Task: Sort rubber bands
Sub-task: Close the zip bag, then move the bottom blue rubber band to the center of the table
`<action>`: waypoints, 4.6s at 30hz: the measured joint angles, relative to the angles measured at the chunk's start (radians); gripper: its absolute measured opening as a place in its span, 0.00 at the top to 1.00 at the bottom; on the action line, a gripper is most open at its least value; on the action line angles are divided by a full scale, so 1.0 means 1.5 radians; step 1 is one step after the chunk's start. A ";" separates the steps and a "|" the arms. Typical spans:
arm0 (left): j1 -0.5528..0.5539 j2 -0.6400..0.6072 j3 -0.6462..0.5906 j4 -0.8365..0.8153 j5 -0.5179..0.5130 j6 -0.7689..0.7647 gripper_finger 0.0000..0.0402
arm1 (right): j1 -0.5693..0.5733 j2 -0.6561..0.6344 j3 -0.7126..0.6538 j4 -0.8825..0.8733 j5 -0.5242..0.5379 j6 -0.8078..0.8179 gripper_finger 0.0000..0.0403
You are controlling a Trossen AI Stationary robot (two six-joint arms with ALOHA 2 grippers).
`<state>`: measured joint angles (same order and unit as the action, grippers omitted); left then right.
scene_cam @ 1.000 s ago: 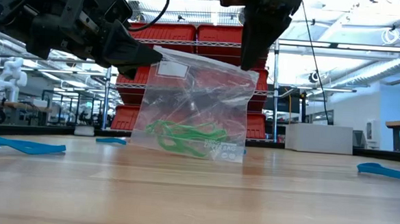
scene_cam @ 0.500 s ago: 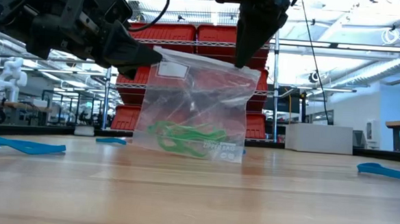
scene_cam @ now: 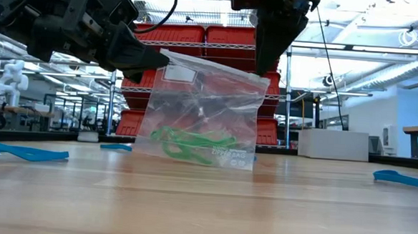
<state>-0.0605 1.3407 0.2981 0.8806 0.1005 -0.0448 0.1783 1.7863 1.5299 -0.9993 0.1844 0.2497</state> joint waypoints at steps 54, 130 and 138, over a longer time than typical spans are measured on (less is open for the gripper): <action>0.000 0.000 0.000 -0.005 -0.059 -0.019 0.55 | -0.026 -0.120 -0.148 -0.158 0.131 0.348 1.00; -0.235 0.214 0.276 -0.479 -0.314 -0.386 0.97 | 0.232 -0.320 -0.456 0.369 0.248 0.439 0.53; -0.141 0.352 0.357 -0.335 -0.314 -0.252 0.99 | 0.226 -0.320 -0.456 0.390 0.250 0.371 0.53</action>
<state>-0.2722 1.8694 0.8334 0.3787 -0.3704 -0.4234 0.5172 1.3064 0.8452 -0.4145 0.5590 0.8064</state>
